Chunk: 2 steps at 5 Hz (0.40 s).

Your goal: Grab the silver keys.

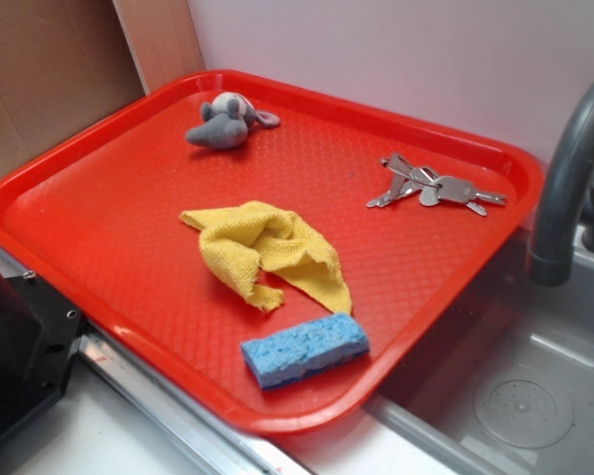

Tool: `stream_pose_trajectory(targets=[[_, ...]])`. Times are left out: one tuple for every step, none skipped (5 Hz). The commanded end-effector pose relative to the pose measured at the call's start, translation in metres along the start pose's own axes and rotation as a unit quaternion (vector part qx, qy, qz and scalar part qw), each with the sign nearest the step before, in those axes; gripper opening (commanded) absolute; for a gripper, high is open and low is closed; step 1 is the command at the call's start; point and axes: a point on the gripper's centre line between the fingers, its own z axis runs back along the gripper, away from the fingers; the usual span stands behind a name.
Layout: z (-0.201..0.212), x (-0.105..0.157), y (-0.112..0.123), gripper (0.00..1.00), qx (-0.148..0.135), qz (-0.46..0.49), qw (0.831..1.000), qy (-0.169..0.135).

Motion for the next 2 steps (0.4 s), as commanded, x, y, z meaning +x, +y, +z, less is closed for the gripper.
stream_pose_trajectory(targets=[[0.000, 0.000, 0.000, 1.00, 0.000, 0.000, 1.000, 0.000], [-0.022, 0.040, 0.015, 1.00, -0.020, 0.125, 0.991, -0.040]])
